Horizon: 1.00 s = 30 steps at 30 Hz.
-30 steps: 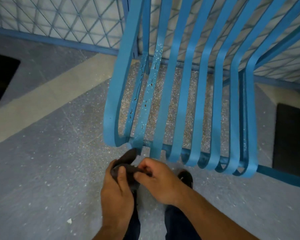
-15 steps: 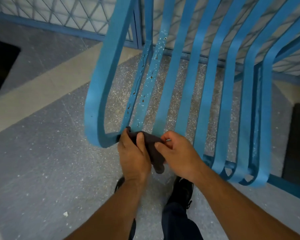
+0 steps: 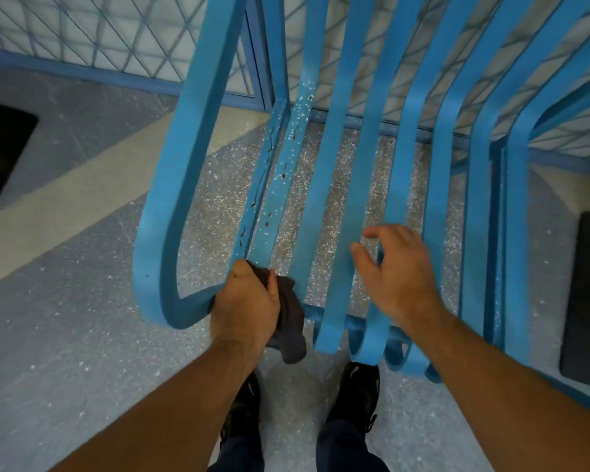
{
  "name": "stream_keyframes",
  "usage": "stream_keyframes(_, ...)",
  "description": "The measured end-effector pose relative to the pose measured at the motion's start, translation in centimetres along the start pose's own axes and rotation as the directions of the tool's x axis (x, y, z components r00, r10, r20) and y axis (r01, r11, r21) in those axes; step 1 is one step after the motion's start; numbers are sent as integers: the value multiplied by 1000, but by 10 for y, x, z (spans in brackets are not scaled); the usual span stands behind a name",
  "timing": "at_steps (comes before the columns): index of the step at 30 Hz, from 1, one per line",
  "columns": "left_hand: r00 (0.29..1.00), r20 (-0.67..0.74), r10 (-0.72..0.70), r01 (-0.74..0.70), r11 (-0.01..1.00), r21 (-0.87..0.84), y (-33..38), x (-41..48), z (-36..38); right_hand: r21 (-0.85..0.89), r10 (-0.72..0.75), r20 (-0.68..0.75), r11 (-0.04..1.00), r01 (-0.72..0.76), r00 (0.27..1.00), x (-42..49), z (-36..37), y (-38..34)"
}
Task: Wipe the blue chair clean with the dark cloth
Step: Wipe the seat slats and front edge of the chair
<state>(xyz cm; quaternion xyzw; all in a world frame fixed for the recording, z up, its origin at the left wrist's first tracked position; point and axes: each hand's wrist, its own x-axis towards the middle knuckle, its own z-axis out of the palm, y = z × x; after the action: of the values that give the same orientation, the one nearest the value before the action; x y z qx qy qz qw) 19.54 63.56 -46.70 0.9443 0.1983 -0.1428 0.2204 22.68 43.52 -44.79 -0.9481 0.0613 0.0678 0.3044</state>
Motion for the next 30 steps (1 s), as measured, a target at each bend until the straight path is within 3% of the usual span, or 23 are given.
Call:
stream_keyframes(2, 1000, 2, -31, 31, 999, 16, 4, 2, -1, -117, -83, -29, 990, 79, 996, 11, 4, 18)
stream_keyframes(7, 998, 16, -53, 54, 997, -53, 13, 10, -1, -306, -75, 12, 949, 75, 997, 10, 16, 39)
stream_keyframes(12, 998, -23, 62, -64, 994, -87, 0, -8, 6, -352, -68, 20, 933, 71, 997, 10, 17, 36)
stream_keyframes(17, 990, -103, -95, 53, 933, -356, -7, -12, 11, -343, -81, 3, 936, 77, 997, 9, 16, 36)
stream_keyframes(22, 991, -123, -44, 23, 986, -164, -2, -6, 9, -372, -78, -10, 926, 69, 997, 10, 19, 36)
stream_keyframes(26, 990, 21, -137, 137, 990, 31, 18, 14, 1, -407, -58, 4, 912, 55, 998, 10, 19, 35)
stream_keyframes(28, 989, 61, -137, 128, 984, 122, 23, 23, -2, -421, -39, 6, 906, 38, 999, 11, 20, 34)
stream_keyframes(30, 991, 81, -105, 99, 993, 70, 21, 19, -3, -431, -23, 5, 902, 23, 1000, 10, 20, 33)
